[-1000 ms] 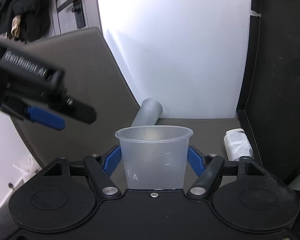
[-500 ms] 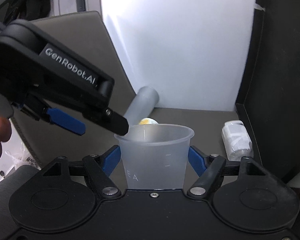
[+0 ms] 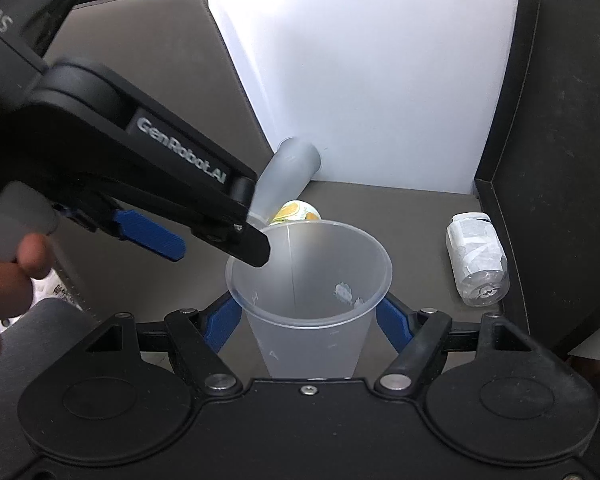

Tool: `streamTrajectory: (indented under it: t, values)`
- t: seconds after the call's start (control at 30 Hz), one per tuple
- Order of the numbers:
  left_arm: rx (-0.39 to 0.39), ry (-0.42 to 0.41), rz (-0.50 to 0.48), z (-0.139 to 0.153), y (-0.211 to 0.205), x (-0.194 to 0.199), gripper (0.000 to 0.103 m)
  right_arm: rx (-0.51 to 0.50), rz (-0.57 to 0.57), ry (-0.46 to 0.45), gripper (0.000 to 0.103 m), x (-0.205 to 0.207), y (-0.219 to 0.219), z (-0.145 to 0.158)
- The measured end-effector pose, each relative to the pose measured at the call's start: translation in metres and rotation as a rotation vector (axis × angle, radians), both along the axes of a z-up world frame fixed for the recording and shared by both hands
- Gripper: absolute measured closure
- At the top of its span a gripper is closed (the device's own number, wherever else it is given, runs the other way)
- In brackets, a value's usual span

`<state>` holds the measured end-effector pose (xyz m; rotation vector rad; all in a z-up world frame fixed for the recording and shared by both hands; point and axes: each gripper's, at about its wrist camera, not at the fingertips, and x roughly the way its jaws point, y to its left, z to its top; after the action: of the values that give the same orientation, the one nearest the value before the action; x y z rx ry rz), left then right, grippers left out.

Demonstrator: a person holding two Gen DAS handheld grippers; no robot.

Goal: Flip cup upright

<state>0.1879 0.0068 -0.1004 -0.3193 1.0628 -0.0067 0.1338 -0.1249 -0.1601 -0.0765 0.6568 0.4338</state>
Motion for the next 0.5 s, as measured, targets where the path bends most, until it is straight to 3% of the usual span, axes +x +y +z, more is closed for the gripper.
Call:
streamTrajectory:
  t: [0.5]
  values:
    - [0.003,0.038,0.002,-0.015,-0.002,0.003,0.038,-0.040,0.035,0.061,0.029,-0.003,0.003,-0.003]
